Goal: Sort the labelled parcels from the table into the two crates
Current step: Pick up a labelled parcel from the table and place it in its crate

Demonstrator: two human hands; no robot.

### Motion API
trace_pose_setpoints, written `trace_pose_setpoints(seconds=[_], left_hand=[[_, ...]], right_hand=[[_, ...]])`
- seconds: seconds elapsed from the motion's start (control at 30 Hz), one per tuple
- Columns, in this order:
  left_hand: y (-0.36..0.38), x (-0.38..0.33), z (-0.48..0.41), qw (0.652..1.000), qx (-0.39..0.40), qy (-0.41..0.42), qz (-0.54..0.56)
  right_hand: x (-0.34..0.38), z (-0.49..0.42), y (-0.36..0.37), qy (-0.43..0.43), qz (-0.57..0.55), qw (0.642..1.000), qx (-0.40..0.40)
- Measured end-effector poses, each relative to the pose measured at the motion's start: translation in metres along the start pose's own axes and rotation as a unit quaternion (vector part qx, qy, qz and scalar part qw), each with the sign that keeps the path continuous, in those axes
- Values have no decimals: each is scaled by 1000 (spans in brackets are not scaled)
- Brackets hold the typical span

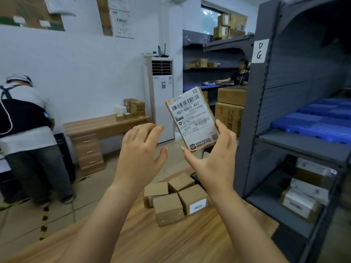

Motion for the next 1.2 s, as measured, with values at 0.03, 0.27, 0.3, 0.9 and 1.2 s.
trace_pose_setpoints(seconds=[0.03, 0.27, 0.3, 0.9, 1.2], left_hand=[[0, 1, 3, 1000, 5, 5, 6], [-13, 9, 33, 994, 51, 36, 84], [-15, 10, 38, 992, 57, 47, 98], [-74, -100, 188, 883, 173, 251, 358], [-181, -247, 301, 759, 242, 339, 501]], right_hand=[[3, 3, -3, 2, 12, 1000, -1], [39, 44, -23, 48, 98, 994, -9], [46, 52, -26, 51, 113, 992, -13], [163, 230, -209, 204, 383, 896, -95], [258, 325, -380, 265, 525, 784, -196]])
Point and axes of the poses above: each hand's wrist, its own z-axis away from the middle knuckle, its own y-axis out of the palm, x = y × z, the point moved 2 cm from there along -z, towards the middle knuckle, and after that the axes turned 11 degrees about -y, right-handed, at the moved point
